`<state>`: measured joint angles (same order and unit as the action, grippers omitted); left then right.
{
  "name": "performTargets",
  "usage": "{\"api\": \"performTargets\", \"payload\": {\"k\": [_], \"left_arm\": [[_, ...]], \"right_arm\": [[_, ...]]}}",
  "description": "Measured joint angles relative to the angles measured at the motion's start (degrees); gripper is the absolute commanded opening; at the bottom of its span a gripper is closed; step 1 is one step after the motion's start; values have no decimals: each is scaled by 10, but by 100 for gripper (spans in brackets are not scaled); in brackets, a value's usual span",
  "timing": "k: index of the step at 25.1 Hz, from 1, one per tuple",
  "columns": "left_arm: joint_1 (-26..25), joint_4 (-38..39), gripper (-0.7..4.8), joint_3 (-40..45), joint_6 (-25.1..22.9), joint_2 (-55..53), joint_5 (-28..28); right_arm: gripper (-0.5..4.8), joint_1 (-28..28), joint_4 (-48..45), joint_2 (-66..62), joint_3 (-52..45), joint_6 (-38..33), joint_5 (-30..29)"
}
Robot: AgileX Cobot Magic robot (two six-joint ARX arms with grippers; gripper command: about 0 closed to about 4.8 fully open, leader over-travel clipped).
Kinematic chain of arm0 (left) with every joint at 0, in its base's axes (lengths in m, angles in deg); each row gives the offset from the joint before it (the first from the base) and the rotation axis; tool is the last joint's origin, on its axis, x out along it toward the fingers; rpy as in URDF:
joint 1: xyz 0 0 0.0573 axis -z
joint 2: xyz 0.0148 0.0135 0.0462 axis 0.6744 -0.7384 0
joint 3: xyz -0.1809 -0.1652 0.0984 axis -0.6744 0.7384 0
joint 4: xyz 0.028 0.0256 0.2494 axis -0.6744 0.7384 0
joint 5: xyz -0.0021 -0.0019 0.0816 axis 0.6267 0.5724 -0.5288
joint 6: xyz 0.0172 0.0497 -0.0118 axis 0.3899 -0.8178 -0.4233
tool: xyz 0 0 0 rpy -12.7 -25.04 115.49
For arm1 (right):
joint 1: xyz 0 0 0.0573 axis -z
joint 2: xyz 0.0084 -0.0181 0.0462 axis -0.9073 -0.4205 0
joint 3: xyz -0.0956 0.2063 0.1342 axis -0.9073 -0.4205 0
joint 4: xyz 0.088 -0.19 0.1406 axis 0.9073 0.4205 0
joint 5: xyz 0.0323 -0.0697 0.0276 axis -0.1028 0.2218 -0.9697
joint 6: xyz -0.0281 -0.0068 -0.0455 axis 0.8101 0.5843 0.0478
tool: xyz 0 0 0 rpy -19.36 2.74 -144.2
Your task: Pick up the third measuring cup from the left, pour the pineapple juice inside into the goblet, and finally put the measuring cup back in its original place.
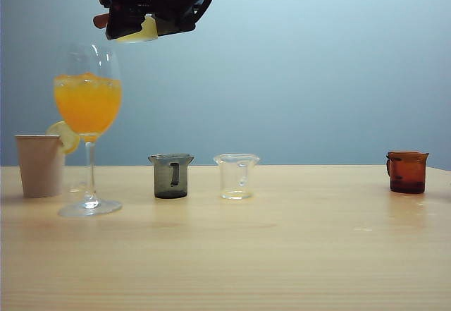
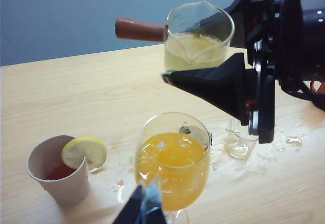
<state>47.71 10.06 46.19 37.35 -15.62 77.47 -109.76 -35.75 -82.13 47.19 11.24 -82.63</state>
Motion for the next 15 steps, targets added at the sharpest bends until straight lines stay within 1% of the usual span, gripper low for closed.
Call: {"api": "performTargets", "payload": {"k": [15], "left_arm": [[0, 0, -4, 0, 0, 0, 0]], "right_arm": [[303, -3, -17, 0, 0, 104, 0]]}}
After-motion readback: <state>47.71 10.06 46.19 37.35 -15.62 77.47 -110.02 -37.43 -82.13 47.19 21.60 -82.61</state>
